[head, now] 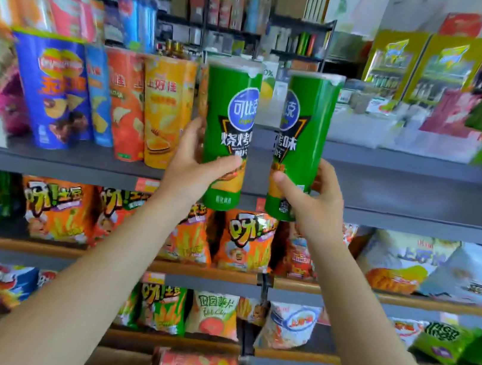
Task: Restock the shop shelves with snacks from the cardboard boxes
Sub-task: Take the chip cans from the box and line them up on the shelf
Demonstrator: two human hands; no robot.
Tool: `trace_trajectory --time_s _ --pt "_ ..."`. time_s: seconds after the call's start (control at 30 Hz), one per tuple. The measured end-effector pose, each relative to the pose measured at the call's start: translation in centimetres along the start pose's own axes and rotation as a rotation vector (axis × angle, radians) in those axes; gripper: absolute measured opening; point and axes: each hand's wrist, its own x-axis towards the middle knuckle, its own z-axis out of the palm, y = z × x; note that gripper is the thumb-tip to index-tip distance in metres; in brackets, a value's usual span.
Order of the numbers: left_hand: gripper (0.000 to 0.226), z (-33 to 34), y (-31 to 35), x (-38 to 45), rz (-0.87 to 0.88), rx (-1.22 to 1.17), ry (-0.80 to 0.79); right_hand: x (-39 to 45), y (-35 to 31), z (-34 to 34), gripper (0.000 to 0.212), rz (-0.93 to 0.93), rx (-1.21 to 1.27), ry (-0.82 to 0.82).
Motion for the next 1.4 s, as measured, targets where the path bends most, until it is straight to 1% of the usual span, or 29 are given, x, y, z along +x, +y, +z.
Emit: trace_trajectory --time_s 0.07,0.13,0.2,0.23,0.3,0.4,0.47,0.53,0.6,0.67,0.73,0.8,0.83,0.9,1.0,1.1,1.17,1.2,1.27,1.33,1.37,1.4 --pt "0.058 1.2 -0.8 2.5 0.036 0.041 0.028 2.3 0.6 0.5 0.048 -0.008 -0.047 -0.004" --pt "0.055 2.0 -2.4 4.5 0.024 0.1 0.052 4.1 1.9 1.0 0.044 0.031 -0.102 -0.031" --pt "0.053 2.3 -4.1 6.1 0.017 0.175 0.076 5.5 3.1 1.4 0.046 0.069 -0.156 -0.035" --pt "0.057 2.5 -4.7 6.8 0.035 0.224 0.084 6.3 3.6 1.5 0.049 0.081 -0.183 -0.04" --pt "0.066 2.9 -5.7 7.8 0.06 0.383 0.072 7.8 4.2 1.9 0.057 0.089 -0.244 -0.065" --pt "0.067 3.1 -7.3 8.6 0.054 0.648 0.029 9.9 4.9 2.8 0.064 0.109 -0.409 -0.098" --pt "0.059 3.1 -8.1 8.9 -0.006 0.81 0.039 11.0 5.3 3.4 0.064 0.124 -0.488 -0.116" --pt "0.053 3.1 -8.4 9.3 -0.076 0.87 0.1 12.0 5.7 3.9 0.062 0.132 -0.511 -0.137" --pt "0.049 3.3 -8.4 9.8 -0.085 0.901 0.134 12.7 5.8 4.4 0.062 0.142 -0.516 -0.128" --pt "0.037 3.4 -8.6 10.0 -0.061 0.935 0.114 13.0 5.8 4.9 0.057 0.161 -0.487 -0.089" --pt "0.023 3.3 -8.9 10.1 -0.032 0.947 0.097 13.0 6.0 5.3 0.047 0.158 -0.498 -0.071" --pt "0.01 3.1 -9.2 10.2 0.005 0.95 0.087 12.9 6.6 5.7 0.029 0.14 -0.575 -0.109" --pt "0.008 3.0 -9.2 10.1 0.016 0.948 0.083 12.9 7.0 5.8 0.021 0.138 -0.6 -0.126" --pt "0.014 3.1 -8.9 10.0 0.002 0.946 0.08 12.7 7.5 6.0 0.015 0.136 -0.618 -0.143" --pt "0.025 3.2 -8.4 9.9 -0.067 0.94 0.074 12.3 7.4 5.9 0.02 0.138 -0.646 -0.167" --pt "0.038 3.1 -7.9 9.5 -0.115 0.929 -0.013 11.4 6.8 5.5 0.02 0.11 -0.642 -0.16" --pt "0.043 3.0 -7.1 9.0 -0.13 0.901 -0.083 10.1 6.0 5.2 0.017 0.047 -0.6 -0.127" --pt "0.044 3.0 -6.7 8.5 -0.123 0.878 -0.091 9.1 5.4 5.2 0.016 0.004 -0.569 -0.106" --pt "0.041 2.6 -6.0 6.8 -0.015 0.823 -0.049 6.4 4.3 5.0 0.011 -0.079 -0.464 -0.066" --pt "0.029 1.8 -6.0 3.8 0.15 0.704 0.013 2.9 3.4 4.8 0.013 -0.121 -0.303 -0.051" --pt "0.024 1.2 -6.3 2.0 0.195 0.637 0.019 0.9 3.2 4.7 0.015 -0.127 -0.234 -0.05" --pt "0.021 0.6 -6.9 -0.1 0.203 0.579 0.018 -1.1 3.5 4.6 0.015 -0.123 -0.188 -0.059"
